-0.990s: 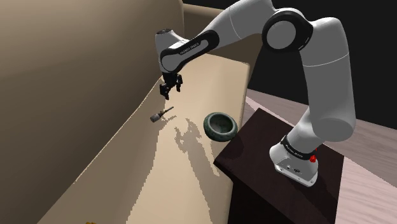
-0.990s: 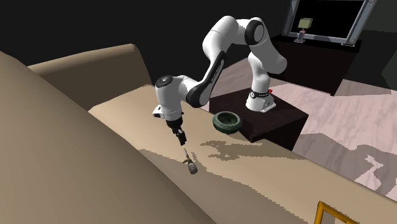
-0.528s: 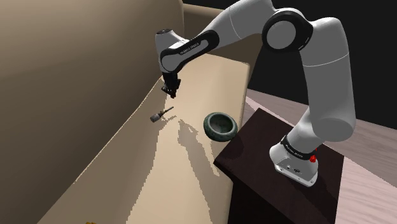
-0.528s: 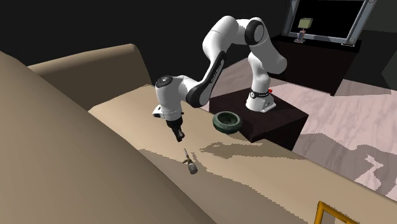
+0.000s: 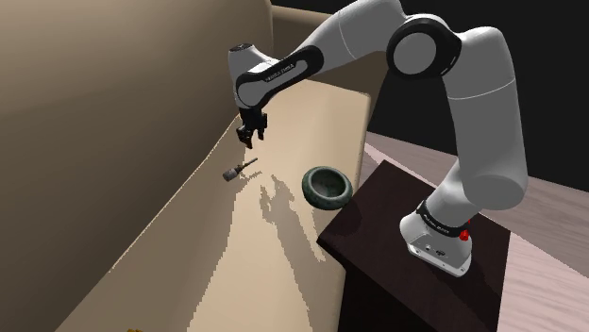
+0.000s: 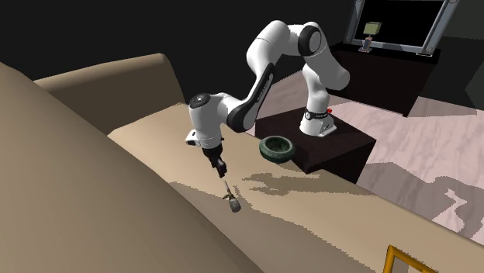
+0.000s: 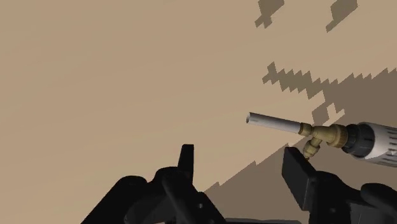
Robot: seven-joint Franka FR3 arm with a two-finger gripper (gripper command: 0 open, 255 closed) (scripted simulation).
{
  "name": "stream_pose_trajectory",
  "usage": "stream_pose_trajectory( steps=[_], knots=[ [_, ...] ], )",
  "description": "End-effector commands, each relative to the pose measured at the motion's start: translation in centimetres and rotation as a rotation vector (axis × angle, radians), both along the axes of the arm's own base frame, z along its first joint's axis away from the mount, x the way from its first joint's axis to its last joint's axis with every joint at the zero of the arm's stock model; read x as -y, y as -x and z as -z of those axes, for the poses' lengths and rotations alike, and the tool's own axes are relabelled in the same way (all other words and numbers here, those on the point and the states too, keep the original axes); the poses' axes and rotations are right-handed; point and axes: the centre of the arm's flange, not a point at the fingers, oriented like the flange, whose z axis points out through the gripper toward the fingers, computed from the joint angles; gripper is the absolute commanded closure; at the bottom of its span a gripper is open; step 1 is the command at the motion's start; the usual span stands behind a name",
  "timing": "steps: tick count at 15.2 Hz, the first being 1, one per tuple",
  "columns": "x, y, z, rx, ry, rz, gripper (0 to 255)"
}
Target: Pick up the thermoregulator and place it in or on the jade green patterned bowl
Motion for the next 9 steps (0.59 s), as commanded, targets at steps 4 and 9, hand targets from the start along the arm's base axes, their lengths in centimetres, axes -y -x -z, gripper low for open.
stream_pose_trajectory(
  steps=[4, 9],
  knots=[
    [-5.5, -1.3, 2.6, -0.063, -0.064, -0.546, 0],
    [-8.8, -0.4, 5.0, -0.100, -0.102, -0.867, 0]
  ],
)
